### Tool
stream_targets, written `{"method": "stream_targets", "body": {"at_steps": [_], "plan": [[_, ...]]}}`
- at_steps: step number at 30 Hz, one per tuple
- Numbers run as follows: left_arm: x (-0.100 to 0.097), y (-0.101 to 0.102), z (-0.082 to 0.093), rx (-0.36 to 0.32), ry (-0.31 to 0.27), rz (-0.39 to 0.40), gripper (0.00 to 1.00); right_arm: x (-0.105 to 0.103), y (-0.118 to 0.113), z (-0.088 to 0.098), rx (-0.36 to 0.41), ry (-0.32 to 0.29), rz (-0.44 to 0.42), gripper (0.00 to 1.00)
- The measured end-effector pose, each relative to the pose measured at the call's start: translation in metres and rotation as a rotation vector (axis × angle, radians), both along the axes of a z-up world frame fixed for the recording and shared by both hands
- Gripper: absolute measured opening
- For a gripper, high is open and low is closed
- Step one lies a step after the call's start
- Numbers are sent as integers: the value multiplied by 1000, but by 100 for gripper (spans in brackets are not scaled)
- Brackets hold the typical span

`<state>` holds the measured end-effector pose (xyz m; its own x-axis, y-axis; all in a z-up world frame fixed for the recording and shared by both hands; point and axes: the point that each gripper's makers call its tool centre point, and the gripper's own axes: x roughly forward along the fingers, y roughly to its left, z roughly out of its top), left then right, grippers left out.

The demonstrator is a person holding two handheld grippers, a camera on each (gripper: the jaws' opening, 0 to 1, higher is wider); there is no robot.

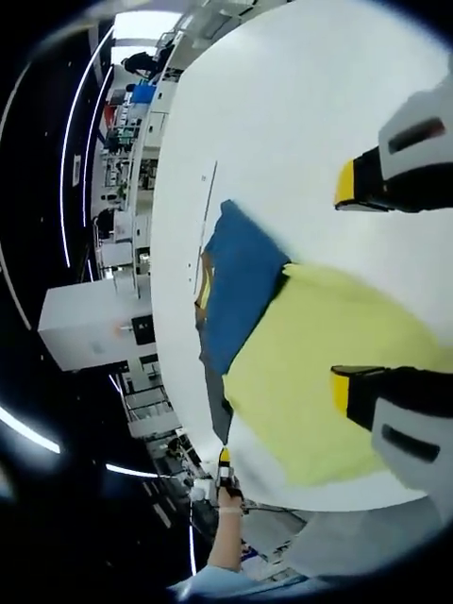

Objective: Fold the garment on the visible template until the final outline fits inside the template.

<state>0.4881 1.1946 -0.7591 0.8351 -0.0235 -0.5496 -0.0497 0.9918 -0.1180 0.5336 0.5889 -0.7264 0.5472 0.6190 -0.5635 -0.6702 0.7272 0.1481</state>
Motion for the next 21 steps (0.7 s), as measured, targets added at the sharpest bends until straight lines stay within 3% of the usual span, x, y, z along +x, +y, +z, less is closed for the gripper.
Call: {"method": "stream_targets", "body": {"at_steps": [4,10,15,21], "plan": [[3,5,-8,-11,31,42,36,-1,-2,0,-5,-4,0,63],[7,5,-6,-26,20,73,30,-4,-6,-3,-15,6,-11,60],[8,16,-6,-30,33,154,14,-5,-6,-6,-6,14,-19,58],[9,18,-7,-16,53,133,7,-8,-4,-11,7,24,-23,55]]}}
